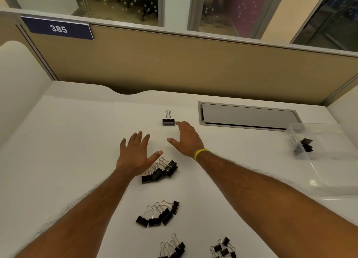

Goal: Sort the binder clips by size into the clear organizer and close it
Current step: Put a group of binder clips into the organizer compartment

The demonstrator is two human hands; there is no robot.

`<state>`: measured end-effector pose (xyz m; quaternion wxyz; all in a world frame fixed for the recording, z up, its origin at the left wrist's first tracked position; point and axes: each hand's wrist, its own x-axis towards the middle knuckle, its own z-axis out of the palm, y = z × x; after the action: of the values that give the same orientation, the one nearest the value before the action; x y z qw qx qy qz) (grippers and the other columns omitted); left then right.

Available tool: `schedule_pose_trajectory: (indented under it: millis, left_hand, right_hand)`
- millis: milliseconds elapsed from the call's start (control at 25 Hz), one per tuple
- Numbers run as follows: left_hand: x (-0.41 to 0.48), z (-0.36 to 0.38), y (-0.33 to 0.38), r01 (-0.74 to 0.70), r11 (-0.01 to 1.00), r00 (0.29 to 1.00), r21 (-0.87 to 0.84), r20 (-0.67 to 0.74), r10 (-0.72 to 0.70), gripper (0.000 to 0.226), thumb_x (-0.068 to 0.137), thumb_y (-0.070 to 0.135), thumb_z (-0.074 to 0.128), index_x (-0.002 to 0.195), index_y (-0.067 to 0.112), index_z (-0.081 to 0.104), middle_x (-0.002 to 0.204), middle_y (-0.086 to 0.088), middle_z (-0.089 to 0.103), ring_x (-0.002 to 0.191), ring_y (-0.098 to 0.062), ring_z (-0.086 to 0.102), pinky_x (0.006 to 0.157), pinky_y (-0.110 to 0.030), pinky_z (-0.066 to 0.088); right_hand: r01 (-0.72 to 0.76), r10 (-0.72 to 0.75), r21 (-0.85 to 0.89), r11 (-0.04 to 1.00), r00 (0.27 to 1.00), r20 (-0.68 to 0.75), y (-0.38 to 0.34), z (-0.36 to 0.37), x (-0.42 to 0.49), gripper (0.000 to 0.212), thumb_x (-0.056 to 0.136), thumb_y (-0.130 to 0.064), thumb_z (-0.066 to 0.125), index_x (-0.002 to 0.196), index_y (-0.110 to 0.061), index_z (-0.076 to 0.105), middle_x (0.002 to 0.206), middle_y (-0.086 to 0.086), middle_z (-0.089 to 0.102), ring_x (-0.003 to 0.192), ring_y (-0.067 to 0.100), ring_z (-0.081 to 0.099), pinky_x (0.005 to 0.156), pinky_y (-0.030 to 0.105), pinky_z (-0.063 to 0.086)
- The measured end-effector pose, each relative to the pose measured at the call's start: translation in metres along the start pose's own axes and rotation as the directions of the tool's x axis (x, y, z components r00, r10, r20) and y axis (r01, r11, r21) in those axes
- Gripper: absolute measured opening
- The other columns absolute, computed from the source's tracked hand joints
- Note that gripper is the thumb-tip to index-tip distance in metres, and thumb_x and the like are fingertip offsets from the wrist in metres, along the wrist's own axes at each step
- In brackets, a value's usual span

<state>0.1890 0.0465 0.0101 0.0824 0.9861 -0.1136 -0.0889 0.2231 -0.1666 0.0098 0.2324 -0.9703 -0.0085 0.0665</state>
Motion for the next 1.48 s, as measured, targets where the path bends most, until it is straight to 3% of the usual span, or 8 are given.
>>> schedule_pose_trajectory:
  millis: [280, 400, 560, 680, 800, 1160, 1480]
  left_hand:
    - [0.033, 0.010, -0.009, 0.011, 0.999, 1.000, -0.034, 0.013, -0.010, 0.100, 0.074, 0.084, 0.005, 0.153, 0.023, 0.016, 0.163, -0.006, 0.008, 0.150, -0.021, 0.001, 0.118, -0.053, 0.001]
    - [0.039, 0.016, -0.011, 0.016, 0.999, 1.000, -0.045, 0.004, -0.016, 0.100, 0.074, 0.083, 0.004, 0.153, 0.023, 0.017, 0.163, -0.006, 0.009, 0.150, -0.021, 0.002, 0.118, -0.053, 0.002]
    - [0.040, 0.019, -0.012, 0.018, 0.999, 1.000, -0.032, 0.020, -0.018, 0.101, 0.073, 0.082, 0.001, 0.153, 0.023, 0.016, 0.163, -0.006, 0.008, 0.150, -0.021, 0.002, 0.119, -0.052, 0.003]
    - [0.037, 0.014, -0.009, 0.013, 0.998, 1.000, -0.055, 0.007, -0.013, 0.100, 0.073, 0.082, 0.002, 0.153, 0.023, 0.017, 0.163, -0.006, 0.008, 0.150, -0.021, 0.002, 0.119, -0.051, 0.002]
    - [0.029, 0.004, -0.001, 0.003, 0.998, 1.000, -0.056, -0.004, -0.003, 0.099, 0.075, 0.082, 0.003, 0.153, 0.023, 0.016, 0.163, -0.006, 0.008, 0.150, -0.021, 0.002, 0.119, -0.051, 0.003]
    - [-0.024, -0.021, 0.070, -0.118, 0.992, 0.993, -0.047, -0.035, 0.116, 0.079, 0.091, 0.070, 0.027, 0.153, 0.023, 0.016, 0.162, -0.005, 0.012, 0.149, -0.021, 0.005, 0.119, -0.049, 0.002]
    - [-0.080, 0.001, 0.161, -0.269, 0.963, 0.963, 0.034, 0.013, 0.268, 0.075, 0.093, 0.056, 0.044, 0.153, 0.023, 0.014, 0.162, -0.005, 0.013, 0.149, -0.022, 0.010, 0.119, -0.050, 0.007]
  right_hand:
    - [0.025, -0.024, -0.085, 0.996, 1.000, 0.013, -0.019, 0.023, 0.065, 0.068, 0.090, -0.049, 0.057, 0.149, -0.028, 0.030, 0.161, 0.010, 0.011, 0.145, 0.032, 0.020, 0.111, 0.045, 0.034]
    - [0.044, -0.044, -0.140, 0.989, 0.999, 0.002, -0.018, 0.030, 0.072, 0.055, 0.094, -0.045, 0.052, 0.143, -0.024, 0.040, 0.155, 0.013, 0.026, 0.143, 0.030, 0.024, 0.106, 0.044, 0.039]
    - [0.078, -0.088, -0.105, 0.991, 0.991, -0.099, -0.016, 0.032, 0.071, 0.031, 0.096, -0.032, 0.049, 0.118, -0.012, 0.060, 0.124, 0.011, 0.052, 0.119, 0.027, 0.046, 0.089, 0.038, 0.048]
    - [0.086, -0.086, -0.001, 0.996, 0.988, -0.132, -0.013, 0.028, 0.062, 0.024, 0.094, -0.026, 0.052, 0.108, -0.011, 0.064, 0.110, 0.009, 0.057, 0.106, 0.024, 0.050, 0.084, 0.036, 0.049]
    - [0.067, -0.028, 0.210, 0.975, 0.983, -0.183, -0.006, 0.022, 0.041, 0.018, 0.090, -0.023, 0.057, 0.102, -0.013, 0.066, 0.103, 0.007, 0.059, 0.100, 0.023, 0.055, 0.085, 0.037, 0.049]
    - [0.016, 0.057, 0.303, 0.953, 0.971, -0.231, 0.056, -0.006, -0.094, 0.022, 0.091, -0.027, 0.059, 0.110, -0.019, 0.063, 0.108, -0.003, 0.057, 0.099, 0.015, 0.058, 0.088, 0.038, 0.053]
    - [-0.068, 0.192, 0.399, 0.915, 0.941, -0.281, 0.098, -0.037, -0.200, 0.038, 0.085, -0.038, 0.068, 0.116, -0.019, 0.059, 0.109, -0.006, 0.059, 0.093, 0.007, 0.058, 0.086, 0.023, 0.051]
